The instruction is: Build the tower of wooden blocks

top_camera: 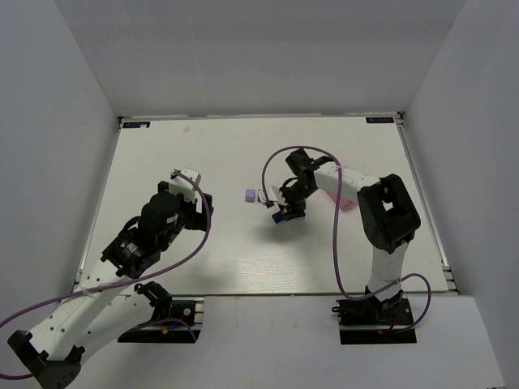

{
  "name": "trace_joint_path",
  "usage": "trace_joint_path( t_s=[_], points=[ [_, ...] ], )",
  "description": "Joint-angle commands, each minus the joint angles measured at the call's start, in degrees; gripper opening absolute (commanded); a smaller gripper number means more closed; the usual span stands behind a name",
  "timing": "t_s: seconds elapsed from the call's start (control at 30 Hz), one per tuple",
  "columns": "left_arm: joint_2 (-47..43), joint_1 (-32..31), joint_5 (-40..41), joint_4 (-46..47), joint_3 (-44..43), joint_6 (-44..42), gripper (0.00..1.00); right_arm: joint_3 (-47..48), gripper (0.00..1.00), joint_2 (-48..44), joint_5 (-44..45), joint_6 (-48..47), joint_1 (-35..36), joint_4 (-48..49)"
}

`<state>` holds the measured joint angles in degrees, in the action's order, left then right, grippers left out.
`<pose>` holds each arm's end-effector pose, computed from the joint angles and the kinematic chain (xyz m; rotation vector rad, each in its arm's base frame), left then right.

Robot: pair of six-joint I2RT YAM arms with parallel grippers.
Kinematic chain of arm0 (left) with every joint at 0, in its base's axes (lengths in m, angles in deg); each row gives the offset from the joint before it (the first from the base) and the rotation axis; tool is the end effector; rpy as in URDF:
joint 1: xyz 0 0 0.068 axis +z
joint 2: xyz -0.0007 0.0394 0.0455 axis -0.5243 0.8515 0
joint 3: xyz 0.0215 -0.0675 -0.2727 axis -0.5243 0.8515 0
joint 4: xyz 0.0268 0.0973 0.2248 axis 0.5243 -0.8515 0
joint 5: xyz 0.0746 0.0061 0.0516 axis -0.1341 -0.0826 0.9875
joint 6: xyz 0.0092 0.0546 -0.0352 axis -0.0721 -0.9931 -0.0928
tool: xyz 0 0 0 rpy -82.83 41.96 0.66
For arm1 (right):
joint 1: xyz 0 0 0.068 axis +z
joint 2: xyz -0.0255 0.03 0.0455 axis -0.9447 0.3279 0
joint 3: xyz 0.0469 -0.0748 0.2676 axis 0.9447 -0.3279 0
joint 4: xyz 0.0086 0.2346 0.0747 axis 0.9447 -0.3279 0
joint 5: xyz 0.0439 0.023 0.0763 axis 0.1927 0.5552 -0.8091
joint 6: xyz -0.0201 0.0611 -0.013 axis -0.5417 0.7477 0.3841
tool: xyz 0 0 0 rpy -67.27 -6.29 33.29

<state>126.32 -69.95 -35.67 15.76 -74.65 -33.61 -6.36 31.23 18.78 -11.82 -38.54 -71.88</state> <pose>0.1217 -0.0756 0.3147 0.3542 1.9873 -0.1771 0.2975 0.2190 0.1796 -2.2363 1.3792 0.4995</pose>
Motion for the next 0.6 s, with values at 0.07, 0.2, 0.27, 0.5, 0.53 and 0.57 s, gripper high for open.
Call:
trace_joint_path(
  t_s=[0.07, 0.2, 0.27, 0.5, 0.53, 0.57],
  points=[
    [-0.7, 0.4, -0.7, 0.7, 0.0, -0.4, 0.93, 1.9, 0.59, 1.3, 1.6, 1.4, 0.3, 2.0],
    [-0.7, 0.4, -0.7, 0.7, 0.0, -0.4, 0.93, 1.8, 0.59, 1.4, 2.1, 2.0, 0.5, 2.4],
    [-0.7, 0.4, -0.7, 0.7, 0.0, -0.4, 0.93, 1.8, 0.57, 1.5, 2.1, 2.0, 0.4, 2.3],
    [-0.7, 0.4, -0.7, 0.7, 0.0, -0.4, 0.93, 1.6, 0.56, 2.0, 2.5, 2.1, 0.5, 2.0],
    [-0.7, 0.4, -0.7, 0.7, 0.0, -0.4, 0.93, 1.5, 0.56, 2.0, 2.5, 2.0, 0.6, 2.0],
    [-0.7, 0.4, -0.7, 0.7, 0.0, -0.4, 0.93, 1.5, 0.56, 2.1, 2.7, 2.1, 0.6, 1.9]
  ],
)
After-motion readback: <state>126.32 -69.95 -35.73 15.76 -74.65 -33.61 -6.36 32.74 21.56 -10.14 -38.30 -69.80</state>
